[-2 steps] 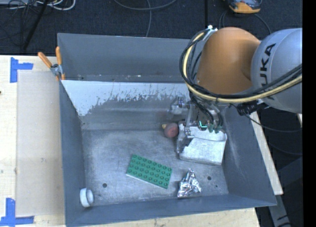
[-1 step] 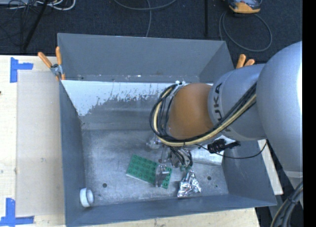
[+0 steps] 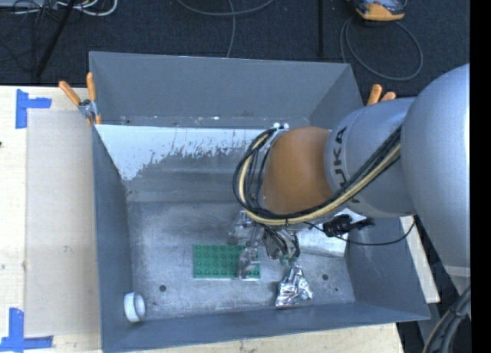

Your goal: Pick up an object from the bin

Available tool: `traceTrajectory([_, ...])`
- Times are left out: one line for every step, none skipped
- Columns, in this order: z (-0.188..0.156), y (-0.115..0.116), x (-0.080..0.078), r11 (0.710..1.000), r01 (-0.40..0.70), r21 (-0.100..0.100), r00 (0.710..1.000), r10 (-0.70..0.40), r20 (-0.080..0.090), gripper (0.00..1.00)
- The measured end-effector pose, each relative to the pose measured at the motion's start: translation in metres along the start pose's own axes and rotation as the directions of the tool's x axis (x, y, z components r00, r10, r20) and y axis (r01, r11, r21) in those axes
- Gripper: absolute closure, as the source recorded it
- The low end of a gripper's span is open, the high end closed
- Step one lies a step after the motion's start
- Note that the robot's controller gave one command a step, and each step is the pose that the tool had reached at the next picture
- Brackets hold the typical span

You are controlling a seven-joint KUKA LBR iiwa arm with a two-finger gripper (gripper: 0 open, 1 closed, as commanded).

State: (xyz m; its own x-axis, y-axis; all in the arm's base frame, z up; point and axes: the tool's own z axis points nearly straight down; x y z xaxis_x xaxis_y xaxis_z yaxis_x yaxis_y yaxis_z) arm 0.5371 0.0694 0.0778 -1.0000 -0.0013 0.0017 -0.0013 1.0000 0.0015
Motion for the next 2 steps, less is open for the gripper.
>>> traceTrajectory([-0.117, 0.004, -0.005, 1.000, -0.012, 0.000, 1.000, 0.012, 0.010, 1.00])
traceTrajectory([-0.155, 0.033, -0.003, 0.969, 0.246, 0.001, 0.969, -0.246, 0.004, 1.00])
